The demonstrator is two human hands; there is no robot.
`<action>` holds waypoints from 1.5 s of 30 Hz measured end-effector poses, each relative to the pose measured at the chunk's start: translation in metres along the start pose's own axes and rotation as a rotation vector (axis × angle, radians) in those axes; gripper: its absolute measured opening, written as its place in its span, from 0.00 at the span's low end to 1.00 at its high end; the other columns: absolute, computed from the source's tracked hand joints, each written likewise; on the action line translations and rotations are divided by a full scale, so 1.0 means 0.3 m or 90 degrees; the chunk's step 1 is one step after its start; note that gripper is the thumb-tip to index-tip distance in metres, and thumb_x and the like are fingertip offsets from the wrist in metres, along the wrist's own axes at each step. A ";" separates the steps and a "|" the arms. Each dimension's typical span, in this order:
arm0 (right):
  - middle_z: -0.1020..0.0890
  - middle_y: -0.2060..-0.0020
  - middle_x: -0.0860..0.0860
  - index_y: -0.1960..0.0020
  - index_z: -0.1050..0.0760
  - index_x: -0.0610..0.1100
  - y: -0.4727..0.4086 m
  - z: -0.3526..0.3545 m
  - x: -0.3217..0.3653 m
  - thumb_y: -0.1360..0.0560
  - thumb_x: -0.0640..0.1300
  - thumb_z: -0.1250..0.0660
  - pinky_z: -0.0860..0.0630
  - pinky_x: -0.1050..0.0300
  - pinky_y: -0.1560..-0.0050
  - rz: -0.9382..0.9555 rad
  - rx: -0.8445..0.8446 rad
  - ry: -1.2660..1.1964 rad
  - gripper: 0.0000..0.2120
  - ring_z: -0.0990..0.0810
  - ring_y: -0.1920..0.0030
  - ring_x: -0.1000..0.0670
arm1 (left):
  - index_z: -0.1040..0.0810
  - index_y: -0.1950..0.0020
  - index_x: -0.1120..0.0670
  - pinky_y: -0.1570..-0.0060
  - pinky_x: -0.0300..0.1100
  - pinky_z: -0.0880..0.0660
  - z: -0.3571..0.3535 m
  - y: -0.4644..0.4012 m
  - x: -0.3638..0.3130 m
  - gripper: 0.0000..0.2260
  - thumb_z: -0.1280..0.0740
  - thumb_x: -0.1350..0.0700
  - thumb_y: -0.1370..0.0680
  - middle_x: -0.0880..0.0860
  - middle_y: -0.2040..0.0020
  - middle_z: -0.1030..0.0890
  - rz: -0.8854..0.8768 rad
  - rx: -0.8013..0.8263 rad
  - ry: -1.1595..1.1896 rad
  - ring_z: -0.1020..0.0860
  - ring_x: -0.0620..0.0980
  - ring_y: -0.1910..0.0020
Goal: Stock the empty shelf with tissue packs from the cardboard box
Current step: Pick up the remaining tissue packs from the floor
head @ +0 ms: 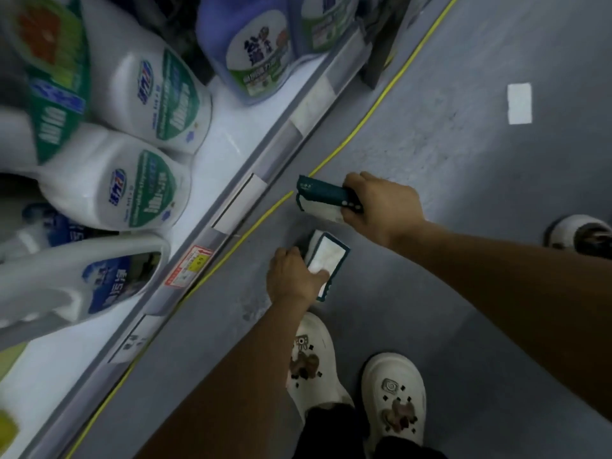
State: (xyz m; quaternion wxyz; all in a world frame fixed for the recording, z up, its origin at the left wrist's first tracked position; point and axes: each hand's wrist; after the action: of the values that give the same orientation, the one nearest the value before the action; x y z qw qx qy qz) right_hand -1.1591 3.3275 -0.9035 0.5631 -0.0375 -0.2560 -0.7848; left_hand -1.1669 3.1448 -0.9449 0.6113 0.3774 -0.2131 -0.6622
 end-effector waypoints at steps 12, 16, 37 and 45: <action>0.26 0.43 0.50 0.43 0.28 0.47 0.486 0.484 0.179 0.25 0.43 0.31 0.24 0.51 0.64 0.005 -0.151 -0.234 0.13 0.20 0.58 0.42 | 0.19 0.49 0.51 0.46 0.58 0.20 0.453 0.569 -0.113 0.08 0.25 0.56 0.27 0.55 0.52 0.15 0.122 0.041 0.599 0.16 0.54 0.52; 0.35 0.32 0.50 0.42 0.31 0.48 0.611 0.685 0.264 0.28 0.35 0.30 0.20 0.50 0.55 0.093 -0.181 -0.292 0.19 0.22 0.49 0.47 | 0.21 0.39 0.54 0.62 0.49 0.19 0.608 0.795 -0.200 0.15 0.30 0.50 0.23 0.56 0.46 0.17 0.138 0.011 0.735 0.18 0.58 0.49; 0.20 0.44 0.44 0.29 0.34 0.46 1.194 1.378 0.969 0.26 0.48 0.28 0.20 0.60 0.55 -0.068 -0.126 -0.773 0.28 0.18 0.49 0.48 | 0.23 0.41 0.48 0.62 0.45 0.18 1.241 1.829 0.009 0.16 0.25 0.52 0.27 0.47 0.53 0.14 -0.147 -0.122 0.737 0.15 0.49 0.56; 0.18 0.54 0.36 0.43 0.24 0.42 1.414 1.642 1.215 0.27 0.42 0.27 0.33 0.65 0.72 0.069 0.016 -0.745 0.14 0.22 0.64 0.51 | 0.26 0.36 0.47 0.52 0.46 0.19 1.420 2.225 0.210 0.29 0.22 0.42 0.33 0.47 0.48 0.15 -0.232 -0.162 0.707 0.16 0.47 0.52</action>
State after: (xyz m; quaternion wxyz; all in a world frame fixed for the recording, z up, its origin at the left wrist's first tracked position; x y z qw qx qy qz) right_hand -1.0213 3.1313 -0.1977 0.3679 -0.4708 -0.5314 -0.6005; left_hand -1.0558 2.8993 -0.1977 0.5478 0.6217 0.2874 -0.4804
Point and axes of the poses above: each hand's wrist, its own y-axis away from the middle knuckle, its own z-axis out of the back of the hand, x = y × z
